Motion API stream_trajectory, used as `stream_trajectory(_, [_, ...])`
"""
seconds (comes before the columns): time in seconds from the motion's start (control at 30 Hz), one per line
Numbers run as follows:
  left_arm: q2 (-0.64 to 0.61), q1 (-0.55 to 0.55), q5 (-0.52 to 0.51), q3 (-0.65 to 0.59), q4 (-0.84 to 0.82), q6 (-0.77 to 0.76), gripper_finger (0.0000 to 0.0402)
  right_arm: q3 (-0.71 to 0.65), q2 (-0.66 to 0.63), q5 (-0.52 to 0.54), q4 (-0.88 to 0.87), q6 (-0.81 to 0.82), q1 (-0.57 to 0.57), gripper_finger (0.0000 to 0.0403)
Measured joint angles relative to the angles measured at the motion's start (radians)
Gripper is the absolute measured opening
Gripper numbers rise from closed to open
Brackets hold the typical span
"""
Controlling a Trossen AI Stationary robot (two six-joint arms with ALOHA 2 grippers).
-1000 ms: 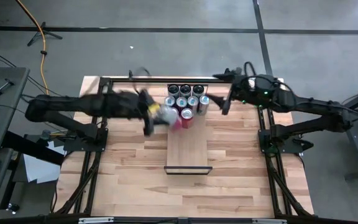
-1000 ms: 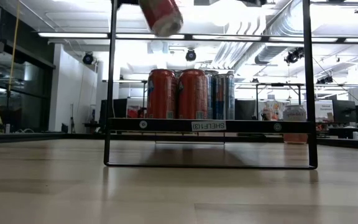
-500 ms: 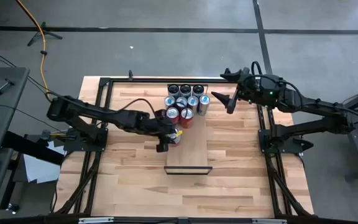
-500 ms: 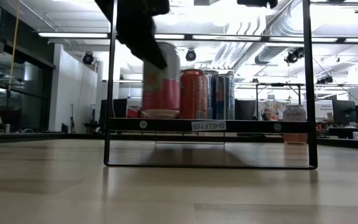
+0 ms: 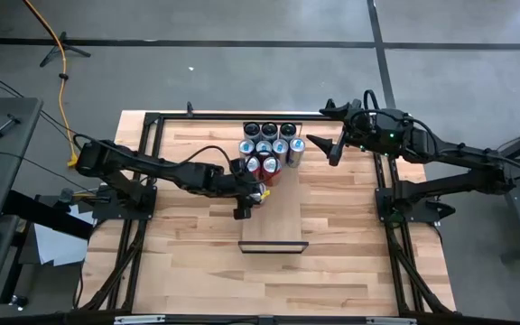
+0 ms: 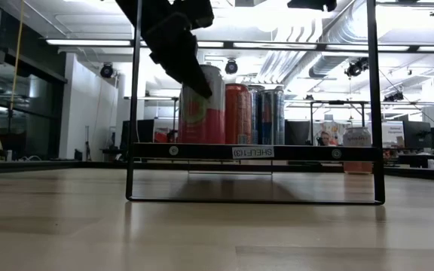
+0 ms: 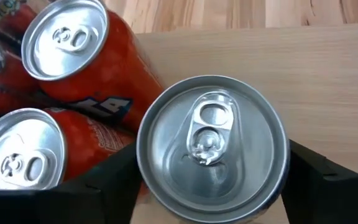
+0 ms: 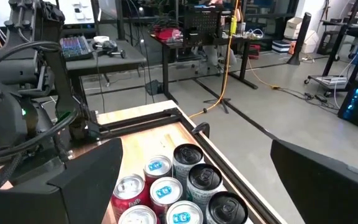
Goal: Place canned beverage on shelf
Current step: Put the left pink-white soda can on the shelf
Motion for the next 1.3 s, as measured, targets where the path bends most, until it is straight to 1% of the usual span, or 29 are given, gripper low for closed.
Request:
stream_trajectory(0.1, [-0.002,0.000,0.002,-0.001,-0.008,-0.012,0.0296,0.000,0.000,0.000,0.000,0.000,0.000,0.0397])
stream_trajectory(0.23, [-0.009,0.002,0.006,0.014,-0.021,-0.011,0.0320,0.000,0.000,0.000,0.000,0.000,0.000,0.0397])
stream_trajectory(0.3, [-0.015,0.008,0.016,0.032,-0.023,-0.015,0.0326,0.000,0.000,0.000,0.000,0.005,0.000,0.0397])
stream_trajectory(0.4, [-0.033,0.027,0.043,0.052,-0.078,-0.035,0.0328,0.000,0.000,0.000,0.000,0.017,0.000,0.0397])
stream_trajectory(0.53, [-0.091,0.047,0.057,0.073,-0.103,-0.082,0.0329,0.000,0.000,0.000,-0.001,0.032,0.000,0.0397])
stream_trajectory(0.63, [-0.142,0.058,0.018,0.073,-0.120,-0.217,0.0329,0.000,0.000,0.000,-0.004,0.032,0.000,0.0397])
stream_trajectory(0.77, [-0.176,0.056,-0.062,0.073,-0.148,-0.516,0.0330,0.000,0.000,0.000,-0.013,0.034,0.000,0.0397])
stream_trajectory(0.83, [-0.175,0.042,-0.070,0.073,-0.150,-0.641,0.0330,0.000,0.000,0.000,-0.017,0.034,0.000,0.0397])
stream_trajectory(0.9, [-0.161,0.020,-0.072,0.073,-0.139,-0.730,0.0330,0.000,0.000,0.000,-0.019,0.031,0.000,0.0397])
stream_trajectory(1.03, [-0.106,-0.022,-0.092,0.073,-0.147,-0.836,0.0330,0.000,0.001,0.000,-0.023,0.023,0.000,0.0397])
stream_trajectory(1.13, [-0.068,-0.034,-0.079,0.085,-0.166,-0.901,0.0330,0.000,0.002,0.000,-0.023,0.022,0.000,0.0397])
stream_trajectory(1.2, [-0.039,-0.036,-0.081,0.125,-0.214,-0.912,0.0330,0.000,0.003,0.000,-0.026,0.022,0.000,0.0397])
stream_trajectory(1.3, [0.004,-0.037,-0.120,0.203,-0.287,-0.894,0.0330,0.000,0.003,0.000,-0.038,0.019,0.000,0.0397])
